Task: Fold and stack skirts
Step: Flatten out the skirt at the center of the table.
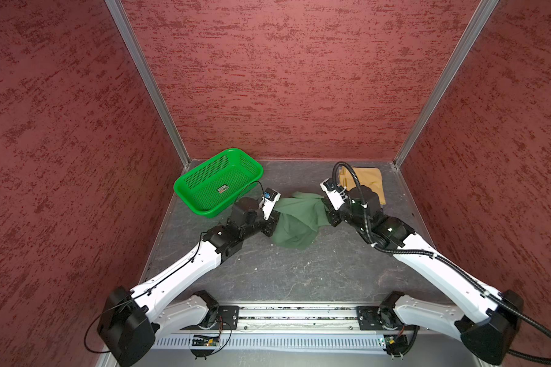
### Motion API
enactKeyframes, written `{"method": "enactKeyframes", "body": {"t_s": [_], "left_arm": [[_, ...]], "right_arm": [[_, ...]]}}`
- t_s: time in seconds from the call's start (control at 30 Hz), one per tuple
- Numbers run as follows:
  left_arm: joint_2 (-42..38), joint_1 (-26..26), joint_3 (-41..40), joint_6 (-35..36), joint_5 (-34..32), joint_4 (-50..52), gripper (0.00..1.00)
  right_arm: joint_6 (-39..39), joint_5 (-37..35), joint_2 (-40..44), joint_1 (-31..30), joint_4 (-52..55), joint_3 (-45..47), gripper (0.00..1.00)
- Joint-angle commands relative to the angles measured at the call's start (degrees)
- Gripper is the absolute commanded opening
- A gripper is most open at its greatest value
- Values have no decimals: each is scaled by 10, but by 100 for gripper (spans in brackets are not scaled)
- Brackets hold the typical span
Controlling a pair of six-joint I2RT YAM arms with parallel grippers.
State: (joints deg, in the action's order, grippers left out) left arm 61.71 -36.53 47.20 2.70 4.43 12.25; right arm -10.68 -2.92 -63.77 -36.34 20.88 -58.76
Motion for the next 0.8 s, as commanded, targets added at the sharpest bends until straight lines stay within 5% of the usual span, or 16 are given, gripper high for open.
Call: {"method": "enactKeyframes", "body": {"t_s": [0.0, 0.23, 0.77], "left_arm": [[-35, 4, 28, 41, -41, 108, 0], [9, 40, 54, 66, -32, 121, 0], [345, 66, 151, 84, 88, 62, 3]], "right_arm": [[13, -46, 23, 7, 27, -23, 0], [33, -58, -15, 40, 26, -19, 0], [53, 46, -261, 183, -45, -65, 6]]}}
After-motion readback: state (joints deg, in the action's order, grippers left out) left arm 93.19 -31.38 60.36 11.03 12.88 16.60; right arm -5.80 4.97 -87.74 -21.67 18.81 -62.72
